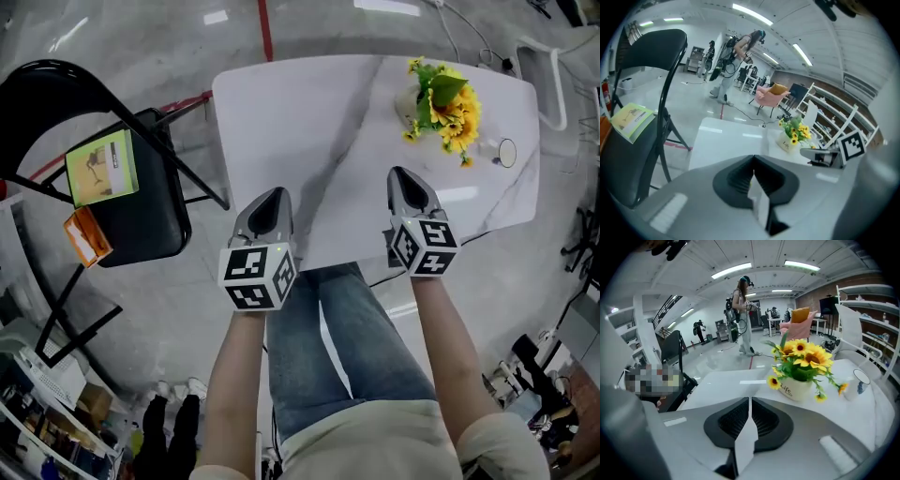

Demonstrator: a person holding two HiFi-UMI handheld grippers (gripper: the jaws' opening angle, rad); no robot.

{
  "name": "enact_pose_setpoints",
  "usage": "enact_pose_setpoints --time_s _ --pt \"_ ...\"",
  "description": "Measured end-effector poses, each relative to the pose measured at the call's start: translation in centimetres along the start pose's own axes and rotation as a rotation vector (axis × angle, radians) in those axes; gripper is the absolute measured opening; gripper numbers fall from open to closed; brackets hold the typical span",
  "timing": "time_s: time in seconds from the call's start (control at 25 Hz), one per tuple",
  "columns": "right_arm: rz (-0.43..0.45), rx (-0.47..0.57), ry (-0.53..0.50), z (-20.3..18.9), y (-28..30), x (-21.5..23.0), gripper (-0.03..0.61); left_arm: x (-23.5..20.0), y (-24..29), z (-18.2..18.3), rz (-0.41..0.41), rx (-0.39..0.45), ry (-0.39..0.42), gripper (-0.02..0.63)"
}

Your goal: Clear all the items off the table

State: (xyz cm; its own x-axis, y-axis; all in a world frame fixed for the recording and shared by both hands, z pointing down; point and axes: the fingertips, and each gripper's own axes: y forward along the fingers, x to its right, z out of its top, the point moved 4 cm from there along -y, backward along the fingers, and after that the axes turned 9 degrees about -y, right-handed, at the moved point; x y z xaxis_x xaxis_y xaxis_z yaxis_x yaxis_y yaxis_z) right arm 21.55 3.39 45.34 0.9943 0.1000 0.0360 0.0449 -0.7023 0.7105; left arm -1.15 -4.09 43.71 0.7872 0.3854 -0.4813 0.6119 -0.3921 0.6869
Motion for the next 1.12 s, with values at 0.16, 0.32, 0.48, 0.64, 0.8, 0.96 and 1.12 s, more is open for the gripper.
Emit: enact_pose_setpoints --time_s 0.16,0.32,0.48,0.64,0.8,0.96,1.12 --pt "-0.062 0.011 0.050 -0.9 -0.3 2.6 0.029 2.2 1.8 -0.8 -0.042 -0.042 0.031 0.008" --pt "-0.114 0.004 0.069 -2.0 -0.1 4.9 0.066 4.0 3.4 -1.3 -0.081 -0.073 0.055 0.008" --pt "-0.149 0.009 0.063 -2.6 0.7 6.7 0.092 5.2 4.7 -1.9 -0.101 -0.108 0.081 0.008" --pt "-0.153 0.019 0.060 -3.0 2.2 8.2 0.126 5.8 5.8 -2.7 -0.117 -0.141 0.096 0.008" --pt "-0.155 0.027 0.043 -3.3 3.7 9.8 0.163 6.1 6.9 -3.7 -0.126 -0.170 0.094 0.008" --pt "-0.151 0.036 0.028 -3.3 4.7 11.0 0.209 6.4 7.7 -4.2 -0.130 -0.189 0.103 0.008" --pt "-0.124 0.039 0.004 -3.2 5.7 11.7 0.252 6.6 8.3 -4.3 -0.135 -0.202 0.099 0.008"
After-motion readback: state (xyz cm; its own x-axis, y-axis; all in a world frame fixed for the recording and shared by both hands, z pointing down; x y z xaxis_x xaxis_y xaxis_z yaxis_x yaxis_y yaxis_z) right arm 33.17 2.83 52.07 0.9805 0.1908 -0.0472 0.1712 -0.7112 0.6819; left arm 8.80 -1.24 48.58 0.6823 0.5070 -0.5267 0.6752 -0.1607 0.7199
